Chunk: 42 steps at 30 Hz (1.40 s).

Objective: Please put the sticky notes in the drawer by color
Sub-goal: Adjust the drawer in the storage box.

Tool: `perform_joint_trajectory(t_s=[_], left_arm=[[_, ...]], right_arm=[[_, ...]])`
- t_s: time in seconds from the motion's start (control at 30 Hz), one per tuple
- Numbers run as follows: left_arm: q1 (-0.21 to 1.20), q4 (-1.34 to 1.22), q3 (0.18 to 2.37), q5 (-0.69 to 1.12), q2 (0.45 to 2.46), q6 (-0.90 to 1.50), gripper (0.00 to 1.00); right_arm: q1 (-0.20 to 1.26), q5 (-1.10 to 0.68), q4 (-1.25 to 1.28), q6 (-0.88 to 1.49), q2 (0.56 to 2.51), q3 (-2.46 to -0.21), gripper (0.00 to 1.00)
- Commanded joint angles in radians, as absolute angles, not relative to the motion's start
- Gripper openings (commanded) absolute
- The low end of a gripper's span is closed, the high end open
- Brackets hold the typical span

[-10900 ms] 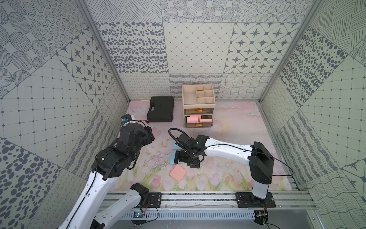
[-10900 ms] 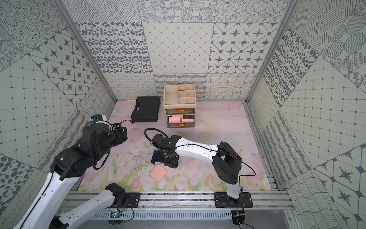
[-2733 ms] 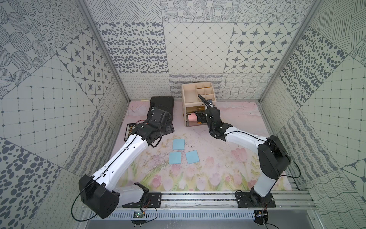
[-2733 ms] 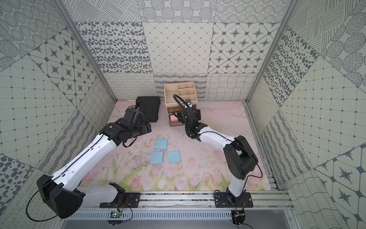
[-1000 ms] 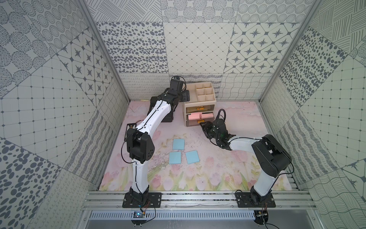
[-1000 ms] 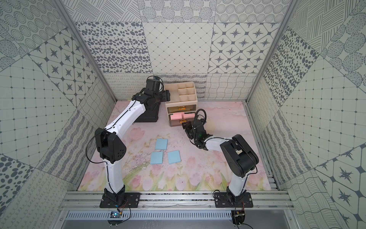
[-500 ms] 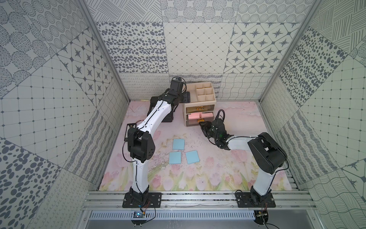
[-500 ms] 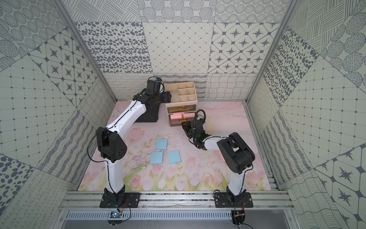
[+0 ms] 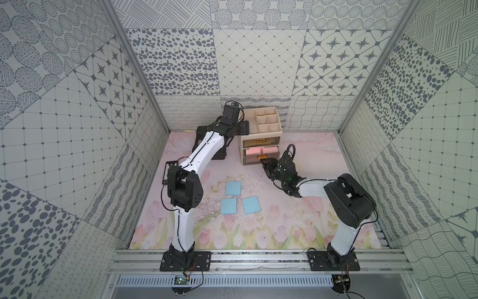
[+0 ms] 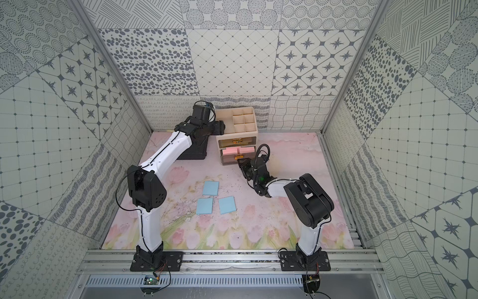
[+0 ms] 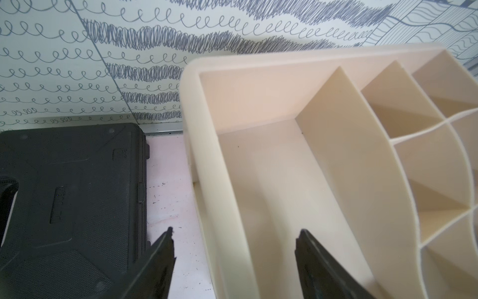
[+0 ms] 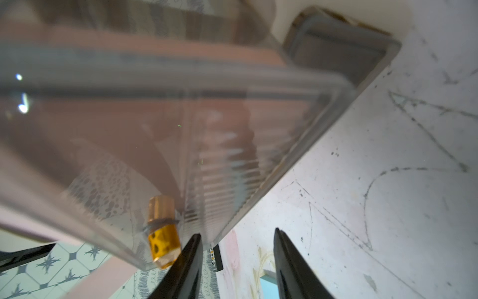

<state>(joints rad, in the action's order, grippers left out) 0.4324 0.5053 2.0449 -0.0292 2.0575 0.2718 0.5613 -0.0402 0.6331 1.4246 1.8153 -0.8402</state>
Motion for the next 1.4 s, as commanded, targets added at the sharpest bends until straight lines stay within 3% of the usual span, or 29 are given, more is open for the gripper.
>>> perform_joint_trajectory(t_s=[0.0, 0.43, 0.83, 1.37], left_arm=[[0.429, 0.475, 2.048, -0.012, 2.057, 0.244, 0.77], [0.428, 0.465, 2.033, -0.015, 2.056, 0.247, 0.77], [0.429, 0.456, 2.022, -0.011, 2.056, 0.242, 0.77], [0.428, 0.453, 2.008, 0.001, 2.052, 0.253, 0.77]], right_arm=[[0.572, -0.024, 0.755, 1.411, 1.758, -0.809, 0.54], [0.581, 0.012, 0.770, 1.359, 1.718, -0.807, 0.46], [0.560, 0.000, 0.892, 1.385, 1.877, -0.868, 0.42], [0.562, 0.043, 0.912, 1.380, 1.890, -0.837, 0.32]])
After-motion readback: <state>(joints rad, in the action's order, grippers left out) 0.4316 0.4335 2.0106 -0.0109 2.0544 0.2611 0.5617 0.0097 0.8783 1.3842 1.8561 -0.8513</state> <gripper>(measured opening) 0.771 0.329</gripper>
